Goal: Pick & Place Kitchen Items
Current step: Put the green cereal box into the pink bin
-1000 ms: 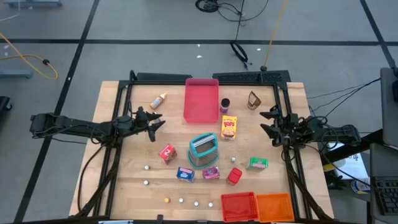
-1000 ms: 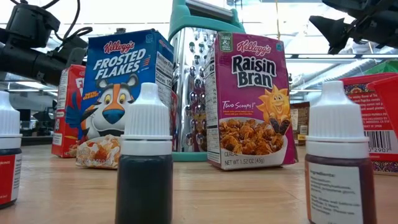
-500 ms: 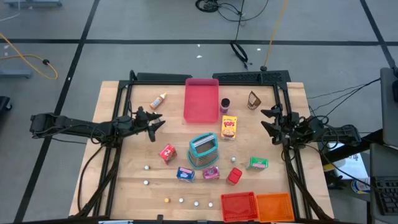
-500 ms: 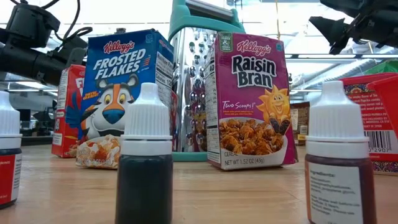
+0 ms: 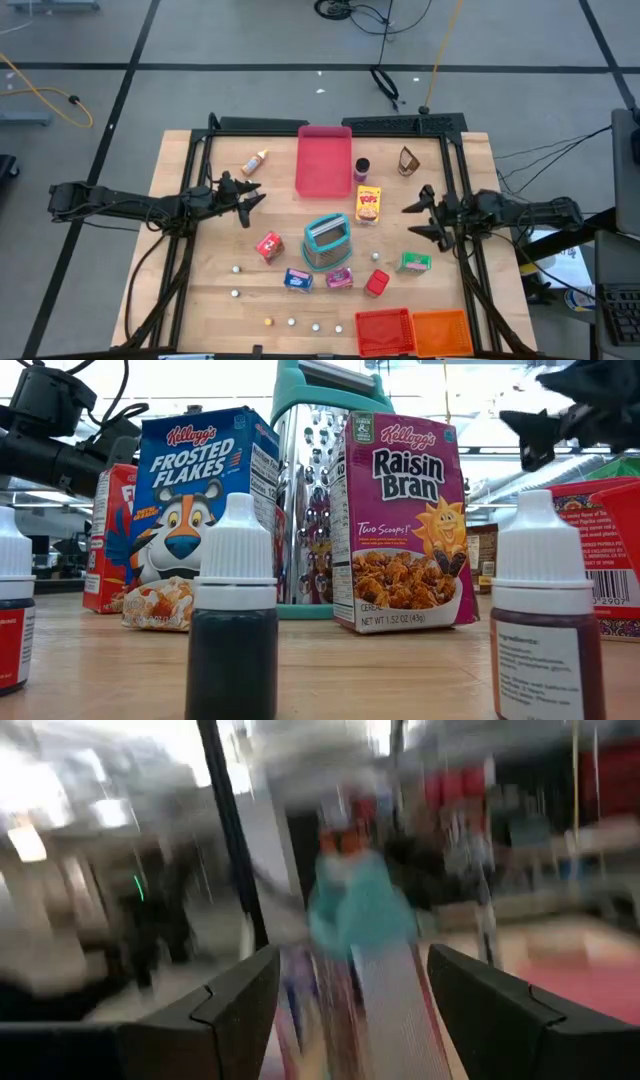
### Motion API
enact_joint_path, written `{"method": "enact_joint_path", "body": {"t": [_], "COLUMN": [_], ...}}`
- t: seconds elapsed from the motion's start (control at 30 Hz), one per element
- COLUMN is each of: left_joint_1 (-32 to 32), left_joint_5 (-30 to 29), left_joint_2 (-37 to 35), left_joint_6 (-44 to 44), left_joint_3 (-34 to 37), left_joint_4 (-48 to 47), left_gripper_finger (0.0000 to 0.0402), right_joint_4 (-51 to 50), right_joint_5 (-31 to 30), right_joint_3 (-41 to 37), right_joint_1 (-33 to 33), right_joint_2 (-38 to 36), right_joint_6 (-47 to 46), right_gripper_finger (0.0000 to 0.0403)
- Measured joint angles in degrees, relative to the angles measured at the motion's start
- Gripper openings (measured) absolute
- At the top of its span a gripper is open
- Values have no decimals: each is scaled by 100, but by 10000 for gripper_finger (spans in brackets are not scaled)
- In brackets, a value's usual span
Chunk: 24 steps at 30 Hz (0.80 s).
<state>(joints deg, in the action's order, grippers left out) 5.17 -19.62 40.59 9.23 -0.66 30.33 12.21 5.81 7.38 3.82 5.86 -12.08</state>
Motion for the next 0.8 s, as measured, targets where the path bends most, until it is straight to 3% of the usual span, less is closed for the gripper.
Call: {"method": "enact_joint_path", "body": {"t": [0.2,0.37,0.6,0.8], "left_joint_1": [0,0,0,0], "left_joint_5": [2,4,2,2], "left_joint_2": [-1,-1,1,1], "left_joint_6": [309,487,712,957], "left_joint_3": [1,1,1,1], "left_joint_4": [-2,-2,-2,-4], "left_gripper_finger": [186,186,186,186], "right_joint_4": [-1247,-2511,-3494,-3871], "right_joint_5": [-21,-577,-1001,-1177], "right_joint_3": [886,1653,2591,3264], "right_joint_1": [590,1240,2204,3027], "right_joint_2": [687,1346,2362,3373], "right_joint_6": [86,-366,-1119,-1726], "right_gripper_finger": [247,247,243,215]}}
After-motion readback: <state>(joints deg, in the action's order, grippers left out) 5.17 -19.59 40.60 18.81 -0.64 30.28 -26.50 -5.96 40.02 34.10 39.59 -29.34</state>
